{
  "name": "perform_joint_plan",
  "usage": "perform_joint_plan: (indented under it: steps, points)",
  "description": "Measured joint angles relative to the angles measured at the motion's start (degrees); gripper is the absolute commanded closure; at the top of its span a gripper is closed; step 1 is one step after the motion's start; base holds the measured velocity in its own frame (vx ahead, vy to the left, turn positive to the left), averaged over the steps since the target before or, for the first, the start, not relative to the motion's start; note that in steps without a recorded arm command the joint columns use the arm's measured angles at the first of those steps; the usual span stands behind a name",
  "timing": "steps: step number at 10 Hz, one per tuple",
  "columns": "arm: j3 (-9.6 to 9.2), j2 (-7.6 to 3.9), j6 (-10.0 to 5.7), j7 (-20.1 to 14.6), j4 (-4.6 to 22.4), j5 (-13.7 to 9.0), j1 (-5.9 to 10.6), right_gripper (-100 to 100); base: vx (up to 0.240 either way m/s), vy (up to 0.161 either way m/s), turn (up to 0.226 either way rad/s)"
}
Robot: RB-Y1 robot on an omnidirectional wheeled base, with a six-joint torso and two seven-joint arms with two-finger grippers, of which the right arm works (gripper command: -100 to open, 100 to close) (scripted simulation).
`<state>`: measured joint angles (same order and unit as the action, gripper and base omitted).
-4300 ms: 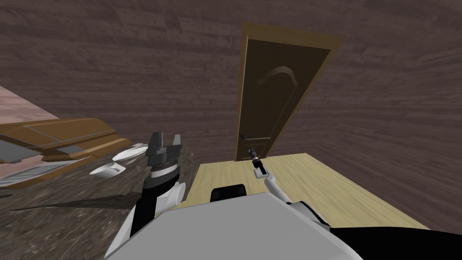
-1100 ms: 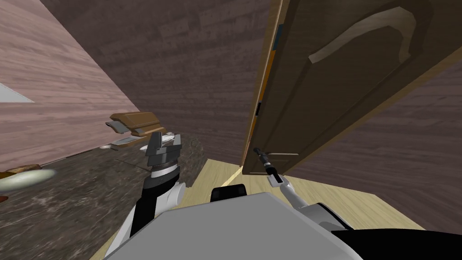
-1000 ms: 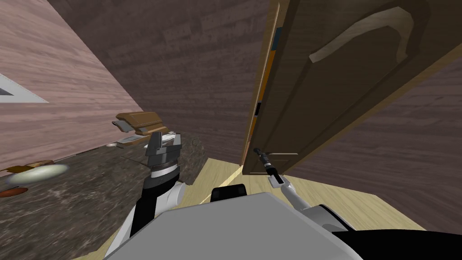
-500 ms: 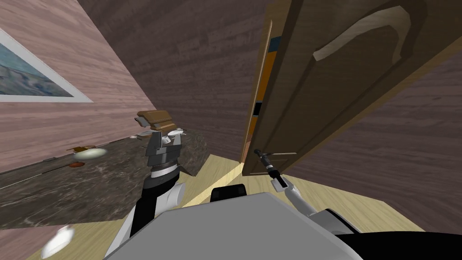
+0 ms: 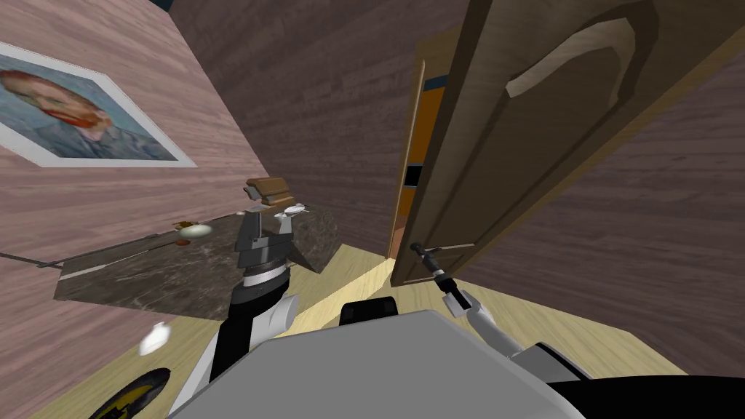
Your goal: Pull the door open
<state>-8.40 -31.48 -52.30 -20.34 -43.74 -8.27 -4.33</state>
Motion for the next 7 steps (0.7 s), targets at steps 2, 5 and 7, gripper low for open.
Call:
perform_joint_plan:
  steps: [2,5,7]
  points:
    - [-0.48,-0.83,-1.28,-0.6,-0.38,-0.14,-1.33,100,-0.21,-0.117,0.172]
    - [-1.33,-1.91,-4.47,-1.45,0.78,-0.21,-2.24,100,-0.231,-0.083,0.166]
    - [-1.93,-2.79,-6.6,-2.11,1.53,-0.27,-3.39,100,-0.204,-0.059,0.153]
